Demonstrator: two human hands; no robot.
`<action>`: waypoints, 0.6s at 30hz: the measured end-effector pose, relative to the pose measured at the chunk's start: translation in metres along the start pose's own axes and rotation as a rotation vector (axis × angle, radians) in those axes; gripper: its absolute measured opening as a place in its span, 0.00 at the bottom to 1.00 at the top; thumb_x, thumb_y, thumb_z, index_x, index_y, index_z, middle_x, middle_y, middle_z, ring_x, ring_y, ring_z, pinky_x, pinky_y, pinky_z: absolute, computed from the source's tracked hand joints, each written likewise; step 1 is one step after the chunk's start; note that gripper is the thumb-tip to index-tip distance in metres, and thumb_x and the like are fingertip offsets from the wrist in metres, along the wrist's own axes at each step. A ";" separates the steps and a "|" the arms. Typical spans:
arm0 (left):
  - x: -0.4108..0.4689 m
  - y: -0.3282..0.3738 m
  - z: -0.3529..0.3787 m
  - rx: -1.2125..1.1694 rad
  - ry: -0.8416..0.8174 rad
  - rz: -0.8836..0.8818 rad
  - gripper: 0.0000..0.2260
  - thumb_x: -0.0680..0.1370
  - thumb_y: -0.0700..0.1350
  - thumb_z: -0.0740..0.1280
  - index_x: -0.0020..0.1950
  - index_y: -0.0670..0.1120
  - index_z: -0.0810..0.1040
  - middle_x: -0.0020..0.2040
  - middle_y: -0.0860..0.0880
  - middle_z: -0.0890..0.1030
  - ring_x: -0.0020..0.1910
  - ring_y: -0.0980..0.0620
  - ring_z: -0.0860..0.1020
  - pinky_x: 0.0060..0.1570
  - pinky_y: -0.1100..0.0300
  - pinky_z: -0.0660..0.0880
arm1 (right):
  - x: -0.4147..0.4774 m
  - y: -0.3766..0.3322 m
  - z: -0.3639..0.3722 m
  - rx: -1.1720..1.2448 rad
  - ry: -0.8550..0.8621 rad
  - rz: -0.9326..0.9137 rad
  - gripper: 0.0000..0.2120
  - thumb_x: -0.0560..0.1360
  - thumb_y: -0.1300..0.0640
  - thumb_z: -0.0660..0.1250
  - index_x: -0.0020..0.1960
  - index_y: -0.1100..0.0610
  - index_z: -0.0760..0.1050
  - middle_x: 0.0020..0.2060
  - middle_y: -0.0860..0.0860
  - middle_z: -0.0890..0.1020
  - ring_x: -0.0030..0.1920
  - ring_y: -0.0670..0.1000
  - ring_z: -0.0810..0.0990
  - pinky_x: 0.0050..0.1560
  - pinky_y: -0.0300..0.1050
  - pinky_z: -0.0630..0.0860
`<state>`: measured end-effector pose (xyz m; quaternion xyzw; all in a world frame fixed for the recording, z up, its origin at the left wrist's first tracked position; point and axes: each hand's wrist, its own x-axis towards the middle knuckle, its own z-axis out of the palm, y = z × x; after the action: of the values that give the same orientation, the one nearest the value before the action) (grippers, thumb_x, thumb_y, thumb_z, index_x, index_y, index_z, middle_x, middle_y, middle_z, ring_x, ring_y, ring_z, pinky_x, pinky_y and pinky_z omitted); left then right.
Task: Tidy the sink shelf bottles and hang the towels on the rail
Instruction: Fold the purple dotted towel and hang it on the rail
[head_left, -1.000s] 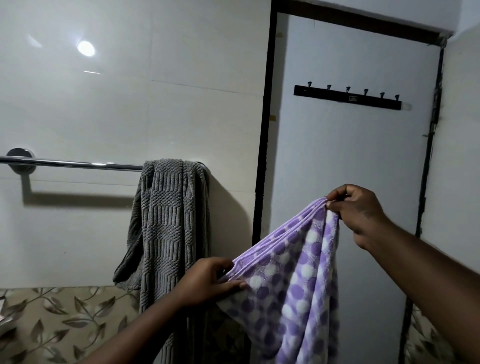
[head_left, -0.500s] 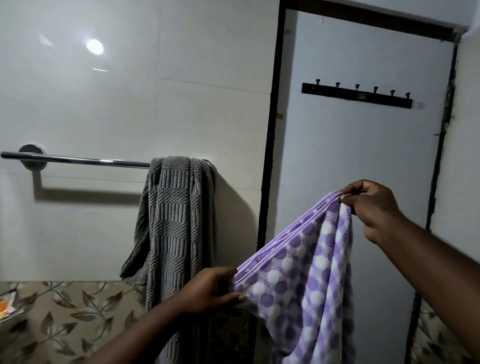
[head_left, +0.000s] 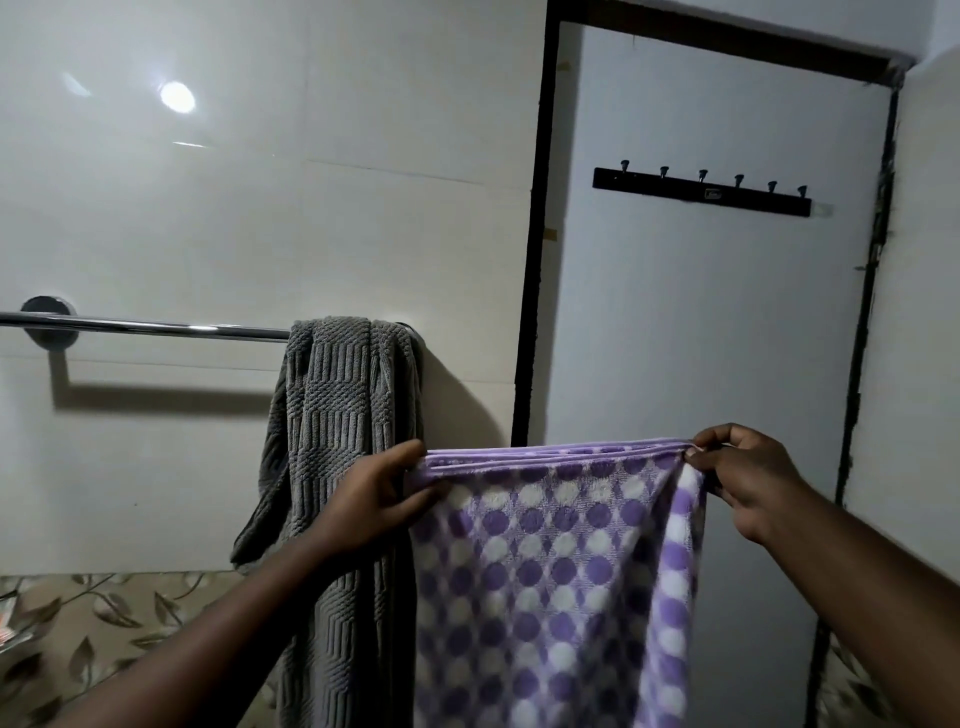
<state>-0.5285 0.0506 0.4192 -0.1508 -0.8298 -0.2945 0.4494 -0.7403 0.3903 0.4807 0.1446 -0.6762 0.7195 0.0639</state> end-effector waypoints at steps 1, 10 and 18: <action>0.005 -0.001 -0.004 -0.045 0.006 -0.016 0.15 0.76 0.54 0.72 0.45 0.44 0.75 0.37 0.44 0.73 0.39 0.56 0.71 0.36 0.52 0.71 | -0.001 0.002 -0.002 0.003 -0.009 0.014 0.12 0.74 0.74 0.69 0.40 0.59 0.77 0.38 0.57 0.80 0.36 0.54 0.78 0.46 0.51 0.79; 0.047 0.016 -0.014 -0.044 0.108 -0.035 0.11 0.79 0.46 0.71 0.49 0.65 0.80 0.40 0.62 0.81 0.37 0.65 0.74 0.38 0.68 0.72 | -0.008 0.005 -0.008 0.137 -0.069 0.098 0.13 0.76 0.75 0.66 0.41 0.59 0.75 0.38 0.56 0.79 0.37 0.53 0.78 0.41 0.47 0.77; 0.045 0.012 -0.019 0.123 -0.008 -0.043 0.15 0.76 0.67 0.65 0.57 0.60 0.77 0.45 0.58 0.83 0.36 0.64 0.76 0.35 0.67 0.75 | -0.001 0.007 -0.005 0.138 -0.042 0.125 0.13 0.76 0.75 0.66 0.41 0.58 0.76 0.38 0.55 0.80 0.37 0.54 0.79 0.38 0.48 0.77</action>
<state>-0.5347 0.0476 0.4688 -0.1065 -0.8511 -0.2520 0.4482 -0.7417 0.3944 0.4730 0.1213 -0.6339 0.7638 -0.0057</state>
